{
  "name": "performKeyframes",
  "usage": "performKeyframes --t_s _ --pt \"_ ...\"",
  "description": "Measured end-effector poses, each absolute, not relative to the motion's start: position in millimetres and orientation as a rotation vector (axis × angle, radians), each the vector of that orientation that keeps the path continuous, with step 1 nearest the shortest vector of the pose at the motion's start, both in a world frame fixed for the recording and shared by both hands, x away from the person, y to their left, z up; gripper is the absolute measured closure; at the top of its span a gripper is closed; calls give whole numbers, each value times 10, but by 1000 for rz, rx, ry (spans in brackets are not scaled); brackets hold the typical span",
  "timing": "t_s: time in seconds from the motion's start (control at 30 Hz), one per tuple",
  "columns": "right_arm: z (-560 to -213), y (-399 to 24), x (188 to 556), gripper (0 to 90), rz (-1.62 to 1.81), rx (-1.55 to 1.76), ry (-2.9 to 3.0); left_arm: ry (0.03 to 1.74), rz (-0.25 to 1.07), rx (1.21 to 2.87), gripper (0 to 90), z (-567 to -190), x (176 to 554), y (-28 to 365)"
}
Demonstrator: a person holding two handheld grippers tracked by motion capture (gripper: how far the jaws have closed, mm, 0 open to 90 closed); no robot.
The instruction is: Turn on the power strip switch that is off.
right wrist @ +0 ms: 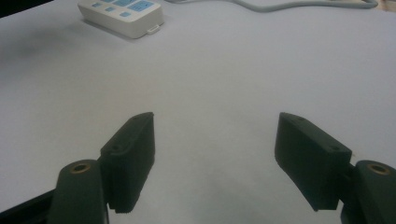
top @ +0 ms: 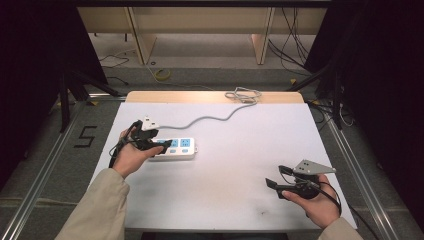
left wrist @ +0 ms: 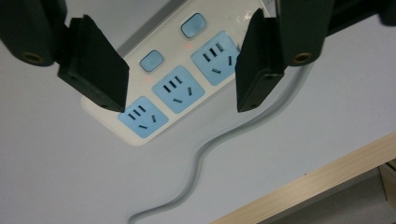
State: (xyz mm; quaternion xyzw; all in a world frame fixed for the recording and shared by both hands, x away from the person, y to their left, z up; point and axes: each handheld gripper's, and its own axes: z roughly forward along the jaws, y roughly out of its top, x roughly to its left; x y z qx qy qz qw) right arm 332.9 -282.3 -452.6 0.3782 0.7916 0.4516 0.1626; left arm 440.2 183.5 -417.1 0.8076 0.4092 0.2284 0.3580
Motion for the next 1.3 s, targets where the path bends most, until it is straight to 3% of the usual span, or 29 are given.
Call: performKeyframes --t_s 0.33,1.3 --pt "-4528 -2820 3331 295 1286 1072 2265 1066 540 2044 256 -4161 4321 1829" --pt "-4533 -2814 3330 288 1291 1068 2267 885 545 2046 198 -4213 3972 1671"
